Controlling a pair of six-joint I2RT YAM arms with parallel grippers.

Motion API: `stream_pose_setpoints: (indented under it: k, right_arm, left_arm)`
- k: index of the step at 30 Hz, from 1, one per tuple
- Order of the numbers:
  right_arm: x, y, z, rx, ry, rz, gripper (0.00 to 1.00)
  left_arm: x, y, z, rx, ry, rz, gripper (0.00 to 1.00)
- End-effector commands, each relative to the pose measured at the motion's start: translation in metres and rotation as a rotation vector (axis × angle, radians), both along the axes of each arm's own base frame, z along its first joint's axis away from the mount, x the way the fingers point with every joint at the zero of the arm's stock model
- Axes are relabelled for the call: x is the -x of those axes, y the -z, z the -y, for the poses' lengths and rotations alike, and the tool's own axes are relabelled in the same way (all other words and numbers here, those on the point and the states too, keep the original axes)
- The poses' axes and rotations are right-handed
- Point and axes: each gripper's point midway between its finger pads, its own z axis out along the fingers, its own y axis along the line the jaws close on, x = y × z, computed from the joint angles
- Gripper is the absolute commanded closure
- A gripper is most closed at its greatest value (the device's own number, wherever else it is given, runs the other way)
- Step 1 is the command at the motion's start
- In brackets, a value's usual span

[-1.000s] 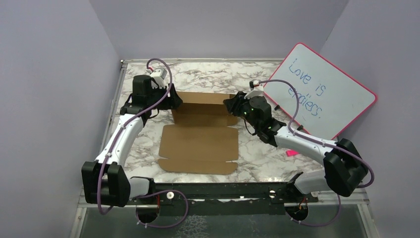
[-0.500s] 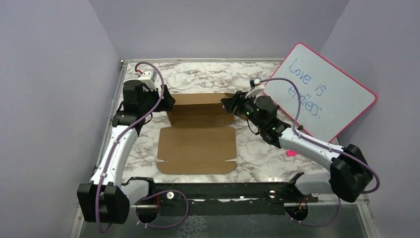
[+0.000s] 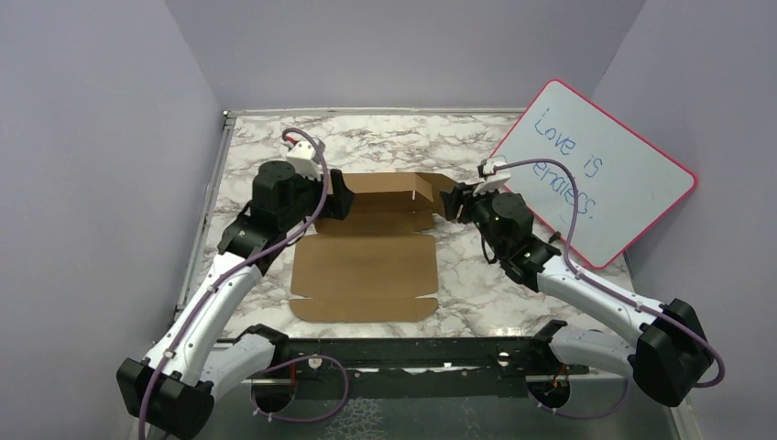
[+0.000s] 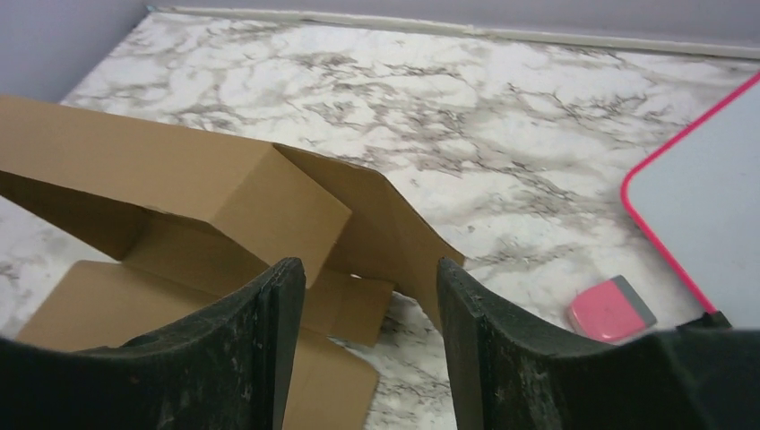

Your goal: Fold the paper box

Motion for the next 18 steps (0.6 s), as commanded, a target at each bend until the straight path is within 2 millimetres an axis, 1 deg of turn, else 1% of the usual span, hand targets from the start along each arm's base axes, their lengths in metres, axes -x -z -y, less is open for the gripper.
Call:
stream_pose_setpoints:
  k: [1,4,6,12,16,18]
  right_arm:
    - [-0.01,0.02,0.026,0.094,0.073,-0.005,0.39]
    - [-0.013,0.022,0.029,0.068,0.013,0.025,0.38]
    - [-0.012,0.027,0.026,0.052,-0.041,0.042,0.38]
    - [-0.02,0.036,0.013,0.038,-0.139,0.065,0.4]
    - [-0.027,0.04,0.011,0.041,-0.159,0.083,0.44]
    - [-0.03,0.043,0.009,0.059,-0.172,0.088,0.48]
  left_arm:
    - [0.017,0.004,0.031,0.034,0.002,-0.034,0.18]
    - [0.033,0.008,0.052,0.037,0.022,-0.035,0.19]
    - [0.041,0.011,0.068,0.041,0.045,-0.034,0.19]
    - [0.061,0.042,0.117,0.01,0.15,-0.035,0.19]
    - [0.065,0.064,0.14,-0.036,0.174,0.037,0.19]
    - [0.063,0.072,0.15,-0.032,0.187,0.08,0.19]
